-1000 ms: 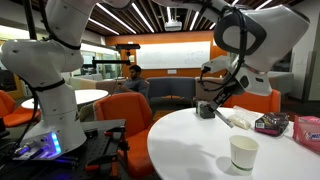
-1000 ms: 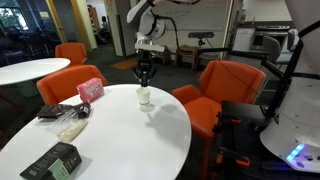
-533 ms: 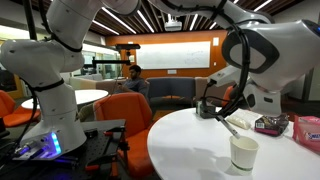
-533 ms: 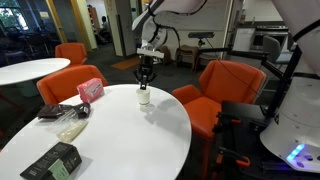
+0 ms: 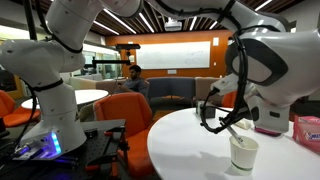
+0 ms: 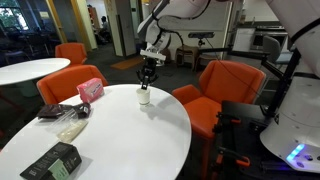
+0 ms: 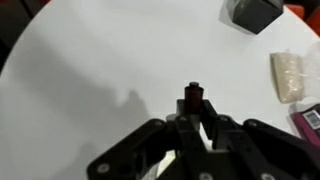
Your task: Put the marker in the cup
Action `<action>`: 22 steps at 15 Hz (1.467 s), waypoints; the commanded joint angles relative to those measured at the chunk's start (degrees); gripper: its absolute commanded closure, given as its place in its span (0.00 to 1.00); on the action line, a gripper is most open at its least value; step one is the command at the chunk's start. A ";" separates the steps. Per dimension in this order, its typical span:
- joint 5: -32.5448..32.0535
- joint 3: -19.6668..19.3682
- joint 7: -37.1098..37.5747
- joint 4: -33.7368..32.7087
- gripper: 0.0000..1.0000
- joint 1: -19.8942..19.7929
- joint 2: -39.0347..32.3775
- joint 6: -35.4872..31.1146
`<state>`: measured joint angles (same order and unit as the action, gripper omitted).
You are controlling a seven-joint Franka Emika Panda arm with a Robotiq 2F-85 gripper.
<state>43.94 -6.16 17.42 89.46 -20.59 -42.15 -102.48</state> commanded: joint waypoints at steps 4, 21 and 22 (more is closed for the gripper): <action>2.32 -0.99 0.27 -0.24 0.43 0.30 -0.40 -1.88; -17.23 -3.24 -1.54 14.62 0.00 10.32 14.11 -22.63; -19.41 -3.39 -1.03 16.87 0.00 11.42 15.60 -25.76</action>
<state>29.26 -8.15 16.79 98.67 -12.44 -31.88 -120.25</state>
